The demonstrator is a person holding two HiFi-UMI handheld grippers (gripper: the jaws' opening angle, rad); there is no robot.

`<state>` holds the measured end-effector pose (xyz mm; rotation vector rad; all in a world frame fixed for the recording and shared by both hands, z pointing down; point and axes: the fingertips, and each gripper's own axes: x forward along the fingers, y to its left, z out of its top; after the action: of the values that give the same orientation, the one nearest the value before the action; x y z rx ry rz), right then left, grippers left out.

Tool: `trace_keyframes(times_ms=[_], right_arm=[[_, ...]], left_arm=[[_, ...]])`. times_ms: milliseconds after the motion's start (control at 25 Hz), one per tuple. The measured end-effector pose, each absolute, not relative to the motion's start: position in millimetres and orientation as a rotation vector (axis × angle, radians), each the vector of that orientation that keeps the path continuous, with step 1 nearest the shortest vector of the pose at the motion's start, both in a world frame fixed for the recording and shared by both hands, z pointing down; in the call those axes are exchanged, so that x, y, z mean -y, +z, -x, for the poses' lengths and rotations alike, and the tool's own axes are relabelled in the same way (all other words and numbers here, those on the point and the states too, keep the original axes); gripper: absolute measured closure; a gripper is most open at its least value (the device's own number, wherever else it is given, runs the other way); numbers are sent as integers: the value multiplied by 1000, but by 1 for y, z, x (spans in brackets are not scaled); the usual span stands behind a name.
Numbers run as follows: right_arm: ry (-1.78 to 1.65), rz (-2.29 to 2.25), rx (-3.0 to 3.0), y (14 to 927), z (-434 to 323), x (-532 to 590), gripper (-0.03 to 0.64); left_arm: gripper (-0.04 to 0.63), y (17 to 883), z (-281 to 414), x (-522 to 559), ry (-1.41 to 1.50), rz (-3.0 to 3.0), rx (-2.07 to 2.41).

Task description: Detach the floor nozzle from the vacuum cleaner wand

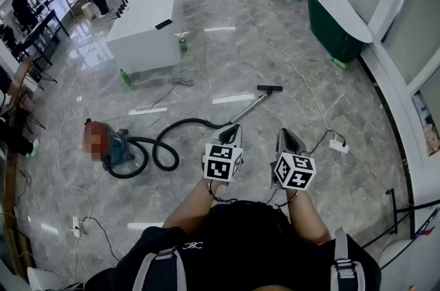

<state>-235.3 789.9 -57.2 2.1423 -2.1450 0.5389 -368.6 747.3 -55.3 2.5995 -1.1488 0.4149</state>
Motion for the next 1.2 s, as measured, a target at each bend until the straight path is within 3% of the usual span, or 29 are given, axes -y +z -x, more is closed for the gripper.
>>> trace_keyframes(times_ms=[720,1200], right_arm=[[516,-2089,2139,-45,282,-741,603],[470,-2105,2227,-50,206,-649,603]], left_arm=[[586,-43,417,-699,386,-2566,1147],[586,-44,329,-613,432,-2588,1121]])
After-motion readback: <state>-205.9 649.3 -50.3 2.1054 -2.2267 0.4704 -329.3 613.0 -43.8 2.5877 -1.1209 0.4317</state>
